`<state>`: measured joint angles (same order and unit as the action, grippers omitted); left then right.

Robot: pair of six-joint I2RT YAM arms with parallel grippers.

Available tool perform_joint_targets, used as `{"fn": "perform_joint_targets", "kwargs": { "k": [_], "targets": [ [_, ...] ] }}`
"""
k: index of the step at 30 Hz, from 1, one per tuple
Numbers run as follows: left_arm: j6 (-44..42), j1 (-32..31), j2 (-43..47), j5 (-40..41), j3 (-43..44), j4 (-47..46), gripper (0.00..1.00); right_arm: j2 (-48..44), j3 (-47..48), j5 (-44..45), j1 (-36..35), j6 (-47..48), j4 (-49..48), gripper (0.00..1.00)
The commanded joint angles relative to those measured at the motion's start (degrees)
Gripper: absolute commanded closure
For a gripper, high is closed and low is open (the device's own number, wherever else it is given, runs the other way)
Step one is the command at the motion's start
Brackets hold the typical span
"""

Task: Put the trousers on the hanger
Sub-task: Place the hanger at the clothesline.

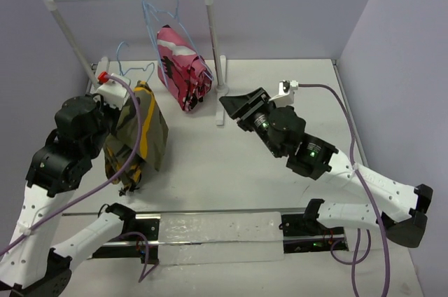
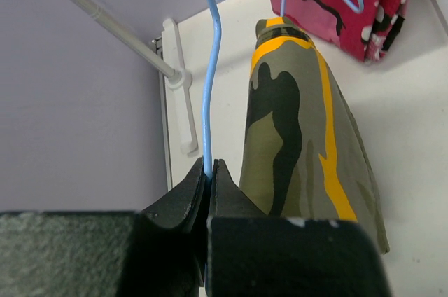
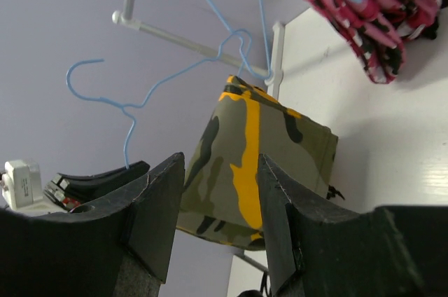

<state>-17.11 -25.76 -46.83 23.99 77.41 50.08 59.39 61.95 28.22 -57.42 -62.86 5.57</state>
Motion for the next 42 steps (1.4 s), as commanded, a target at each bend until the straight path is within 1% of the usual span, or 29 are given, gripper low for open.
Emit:
{"fn": "perform_joint_targets", "kwargs": {
  "k": [1, 5, 9, 10, 12, 13, 16, 20, 22, 25, 28, 30, 31, 32, 34, 35, 40, 42],
  "targets": [
    [-1.1, 0.5, -0.8, 4.3, 3.7, -15.7, 1.0, -4.9, -1.9, 5.4, 0.7, 1.3, 1.8, 0.47],
    [-2.7, 1.0, -2.2, 4.6, 2.7, -19.6, 1.0, -7.6, -2.7, 6.9, 1.0, 1.4, 2.6, 0.47],
    [-2.8, 5.0, -5.2, 2.9, 4.0, -22.0, 1.0, -9.6, -2.5, 9.1, 1.2, 2.0, 4.4, 0.47],
    [-2.5, 7.6, -5.8, 2.1, 4.3, -22.2, 1.0, -9.8, -2.6, 9.3, 1.2, 2.1, 4.6, 0.47],
    [-1.4, 10.7, -7.3, -0.3, 5.0, -22.4, 1.0, -10.5, -2.6, 9.9, 1.2, 2.1, 5.1, 0.47],
    [0.0, 13.3, -8.2, -2.9, 5.2, -22.8, 1.0, -11.0, -2.8, 10.3, 1.3, 2.0, 5.2, 0.47],
    [2.1, 17.4, -10.0, -6.3, 5.9, -25.0, 1.0, -12.2, -3.3, 10.9, 1.3, 1.8, 5.8, 0.47],
    [2.3, 19.9, -11.9, -9.0, 6.1, -30.1, 1.0, -13.4, -4.0, 11.6, 1.3, 1.4, 7.1, 0.46],
    [1.9, 21.2, -12.6, -11.6, 5.9, -31.7, 1.0, -13.8, -4.2, 11.9, 1.3, 1.3, 7.7, 0.46],
    [0.3, 22.3, -14.2, -12.8, 5.3, -37.1, 1.0, -14.7, -4.7, 13.1, 1.3, 1.0, 8.7, 0.47],
    [0.6, 24.5, -17.3, -14.5, 8.2, -39.3, 1.0, -15.3, -5.1, 14.0, 1.3, 0.7, 9.3, 0.47],
    [2.7, 28.2, -20.7, -16.4, 11.8, -40.1, 1.0, -15.6, -5.4, 14.6, 1.3, 0.5, 9.5, 0.47],
    [3.5, 29.1, -22.0, -17.0, 13.3, -40.5, 1.0, -15.6, -5.3, 14.7, 1.3, 0.5, 9.7, 0.47],
    [4.1, 29.7, -24.0, -18.0, 15.3, -41.0, 1.0, -15.6, -5.2, 14.8, 1.3, 0.6, 9.9, 0.47],
    [5.1, 31.0, -25.7, -19.4, 16.5, -43.7, 1.0, -15.5, -4.9, 15.1, 1.4, 0.7, 10.7, 0.47],
    [5.1, 31.2, -27.1, -21.8, 17.5, -44.4, 1.0, -15.5, -4.5, 15.3, 1.4, 0.9, 11.4, 0.47],
    [5.5, 32.0, -31.7, -26.7, 22.3, -44.3, 1.0, -16.2, -4.6, 17.0, 1.5, 0.6, 12.8, 0.46],
    [6.4, 33.2, -33.7, -27.3, 23.2, -45.7, 1.0, -16.5, -5.0, 17.5, 1.6, 0.4, 12.8, 0.46]
  ]
}}
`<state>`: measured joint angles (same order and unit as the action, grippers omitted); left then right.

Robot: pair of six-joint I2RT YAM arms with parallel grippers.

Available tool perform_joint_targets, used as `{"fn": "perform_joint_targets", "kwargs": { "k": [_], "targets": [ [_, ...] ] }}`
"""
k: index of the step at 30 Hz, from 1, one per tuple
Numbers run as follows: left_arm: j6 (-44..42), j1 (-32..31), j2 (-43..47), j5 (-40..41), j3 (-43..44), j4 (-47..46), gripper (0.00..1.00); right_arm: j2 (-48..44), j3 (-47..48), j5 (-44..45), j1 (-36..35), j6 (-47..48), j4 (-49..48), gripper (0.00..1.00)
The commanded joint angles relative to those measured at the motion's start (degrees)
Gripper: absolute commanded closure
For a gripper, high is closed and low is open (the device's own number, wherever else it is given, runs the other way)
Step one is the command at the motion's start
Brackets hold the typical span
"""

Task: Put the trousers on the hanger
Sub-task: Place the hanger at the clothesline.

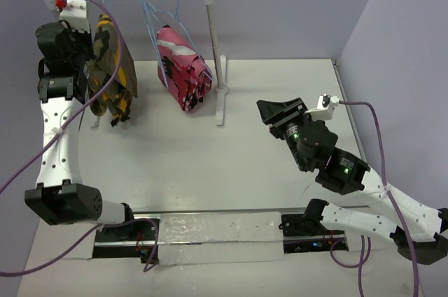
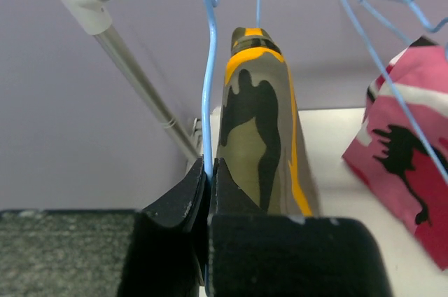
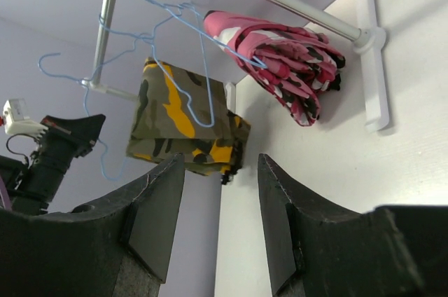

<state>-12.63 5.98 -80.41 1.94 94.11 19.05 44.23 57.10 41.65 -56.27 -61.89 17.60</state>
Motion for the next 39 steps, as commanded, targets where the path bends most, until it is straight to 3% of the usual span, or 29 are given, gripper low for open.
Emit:
{"fn": "perform_joint_targets", "kwargs": {
  "k": [1, 14, 23, 39],
  "targets": [
    [3.1, 1.9, -1.3, -5.4, 6.9, -15.7, 1.0, -1.2, -0.2, 4.2, 0.5, -0.6, 0.9, 0.46],
    [5.0, 3.9, -8.1, -8.6, 7.9, -18.5, 1.0, -0.7, -0.3, 5.4, 1.3, -0.7, 2.6, 0.46],
    [4.2, 3.8, -10.6, -8.3, 2.5, -20.4, 1.0, -0.6, -0.4, 5.1, 1.6, -0.7, 3.2, 0.46],
    [3.9, 3.8, -6.0, -9.9, -5.0, -20.2, 1.0, -0.5, -1.0, 4.2, 2.5, -1.0, 3.4, 0.46]
  ]
}}
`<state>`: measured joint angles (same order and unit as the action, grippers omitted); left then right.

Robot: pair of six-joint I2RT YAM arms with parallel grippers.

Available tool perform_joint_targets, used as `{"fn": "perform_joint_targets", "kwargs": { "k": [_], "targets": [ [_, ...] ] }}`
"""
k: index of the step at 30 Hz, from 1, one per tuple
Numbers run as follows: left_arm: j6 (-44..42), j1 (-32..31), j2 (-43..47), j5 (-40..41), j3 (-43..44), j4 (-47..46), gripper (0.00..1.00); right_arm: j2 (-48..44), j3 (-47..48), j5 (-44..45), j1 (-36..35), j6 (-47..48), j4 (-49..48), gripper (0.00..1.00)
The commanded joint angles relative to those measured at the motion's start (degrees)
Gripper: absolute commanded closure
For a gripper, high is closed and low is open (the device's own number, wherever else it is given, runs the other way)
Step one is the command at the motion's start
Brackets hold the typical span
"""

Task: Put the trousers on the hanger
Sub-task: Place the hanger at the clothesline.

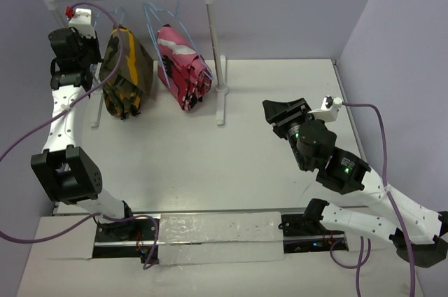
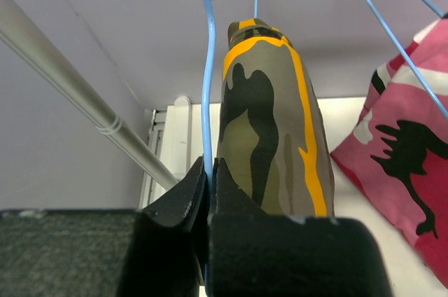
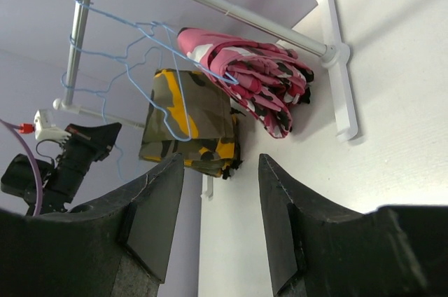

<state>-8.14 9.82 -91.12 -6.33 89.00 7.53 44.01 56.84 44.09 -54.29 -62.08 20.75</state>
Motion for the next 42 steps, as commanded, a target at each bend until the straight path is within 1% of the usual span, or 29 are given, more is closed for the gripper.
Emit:
{"fn": "perform_joint_targets", "kwargs": {
  "k": [1, 15, 16, 18, 20, 21, 25, 27, 31, 34, 36, 38, 40, 42],
  "targets": [
    [-0.9, -0.1, 5.2, -1.6, -0.9, -9.3, 1.0, -0.4, -0.9, 1.9, 0.5, -0.8, 0.3, 0.46],
    [-0.7, -0.1, 6.4, -1.6, -2.4, -8.1, 0.99, -1.3, -1.2, 1.6, 0.8, -0.9, 0.3, 0.46],
    [-0.6, 0.0, 6.5, -1.6, -2.5, -8.0, 0.97, -1.4, -1.3, 1.5, 0.8, -0.9, 0.3, 0.46],
    [-0.6, 0.0, 6.6, -1.5, -2.8, -7.9, 0.89, -1.7, -1.5, 1.6, 0.8, -1.0, 0.4, 0.46],
    [-0.4, 0.0, 6.9, -1.4, -3.0, -7.7, 0.74, -2.0, -1.9, 1.8, 0.8, -1.2, 0.4, 0.46],
    [-0.3, -0.1, 7.0, -1.5, -3.0, -7.7, 0.73, -2.1, -1.9, 1.8, 0.8, -1.2, 0.4, 0.46],
    [0.1, -0.1, 7.4, -1.8, -2.9, -7.7, 0.65, -2.2, -1.9, 1.9, 0.9, -1.1, 0.5, 0.46],
    [0.1, 0.0, 7.4, -1.8, -2.9, -6.9, 0.63, -2.1, -1.8, 1.9, 0.9, -1.1, 0.5, 0.46],
    [1.0, 0.0, 7.8, -1.7, -1.5, -4.4, 0.5, -2.4, -2.1, 1.9, 0.9, -1.1, 0.5, 0.46],
    [2.1, -0.1, 8.9, -2.1, 0.1, -1.0, 0.42, -2.7, -2.3, 2.0, 0.9, -1.1, 0.5, 0.46],
    [3.5, -0.1, 10.7, -1.6, 1.5, 2.1, 0.36, -2.9, -2.8, 2.2, 1.1, -0.7, 0.5, 0.43],
    [3.7, 0.0, 12.9, -2.1, 1.9, 4.3, 0.32, -2.9, -3.1, 2.2, 1.6, 1.1, 0.6, 0.42],
    [2.3, 0.0, 15.9, -4.6, 1.3, 9.1, 0.3, -2.6, -3.0, 1.9, 3.4, 4.4, 1.7, 0.41],
    [0.3, 0.0, 18.4, -6.8, -0.2, 13.3, 0.29, -2.2, -2.8, 0.9, 5.0, 7.1, 3.4, 0.36]
  ]
}}
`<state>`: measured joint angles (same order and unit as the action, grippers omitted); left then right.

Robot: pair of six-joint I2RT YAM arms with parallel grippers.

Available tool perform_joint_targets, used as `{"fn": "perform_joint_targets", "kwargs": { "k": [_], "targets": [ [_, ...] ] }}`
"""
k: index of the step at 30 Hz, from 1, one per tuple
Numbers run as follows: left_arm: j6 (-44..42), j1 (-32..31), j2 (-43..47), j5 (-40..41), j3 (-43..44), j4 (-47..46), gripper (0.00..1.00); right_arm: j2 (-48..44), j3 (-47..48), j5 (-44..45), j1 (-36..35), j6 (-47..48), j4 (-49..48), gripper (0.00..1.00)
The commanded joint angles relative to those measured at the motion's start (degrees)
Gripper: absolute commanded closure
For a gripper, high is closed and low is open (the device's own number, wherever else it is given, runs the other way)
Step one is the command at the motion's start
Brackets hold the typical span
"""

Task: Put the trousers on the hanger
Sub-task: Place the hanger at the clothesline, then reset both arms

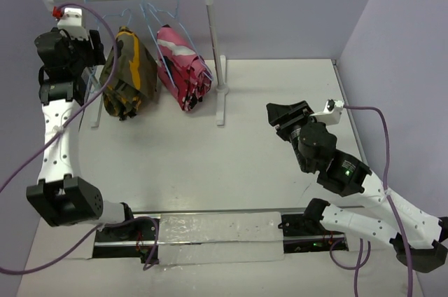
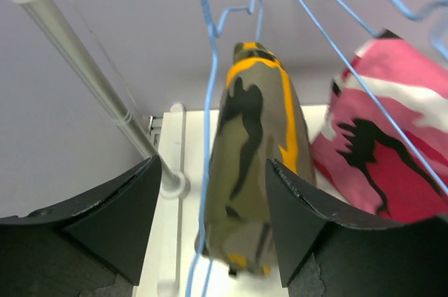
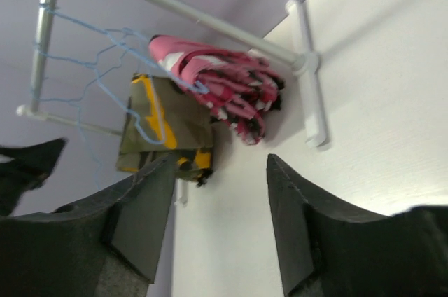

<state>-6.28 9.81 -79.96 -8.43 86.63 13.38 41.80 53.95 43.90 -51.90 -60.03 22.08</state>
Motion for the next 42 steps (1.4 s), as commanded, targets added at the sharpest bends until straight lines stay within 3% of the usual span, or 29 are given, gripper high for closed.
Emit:
{"fn": "perform_joint_targets", "kwargs": {
  "k": [1, 6, 9, 14, 19, 27, 34, 42],
  "targets": [
    [-3.2, -0.1, 9.5, -6.3, 0.5, 10.6, 0.29, 0.3, 0.0, 0.6, 4.2, 7.1, 3.4, 0.34],
    [-11.8, -0.1, 20.8, -13.7, -12.6, 21.5, 0.28, 0.9, -2.4, -4.6, 11.8, 14.6, 8.0, 0.29],
    [-16.1, -0.1, 27.8, -13.7, -22.8, 24.6, 0.28, 1.7, -4.8, -7.1, 15.9, 17.9, 9.8, 0.26],
    [-18.7, -0.1, 38.0, -3.6, -41.9, 19.8, 0.28, 3.1, -10.0, -8.0, 20.0, 19.5, 12.4, 0.2],
    [-18.6, 0.0, 45.7, 1.6, -53.0, 13.6, 0.28, 3.8, -15.1, -8.1, 21.8, 18.0, 12.4, 0.12],
    [-15.7, -0.1, 44.6, 5.8, -60.8, 10.2, 0.27, 9.2, -14.7, -5.9, 21.8, 16.0, 13.6, 0.0],
    [-14.2, 0.0, 39.2, 8.1, -60.4, 10.2, 0.3, 13.0, -15.3, -4.9, 21.8, 17.5, 11.5, 0.0],
    [-14.6, 0.0, 40.1, 7.2, -60.8, 10.3, 0.3, 13.9, -16.9, -7.6, 21.8, 19.3, 7.8, 0.0]
  ]
}}
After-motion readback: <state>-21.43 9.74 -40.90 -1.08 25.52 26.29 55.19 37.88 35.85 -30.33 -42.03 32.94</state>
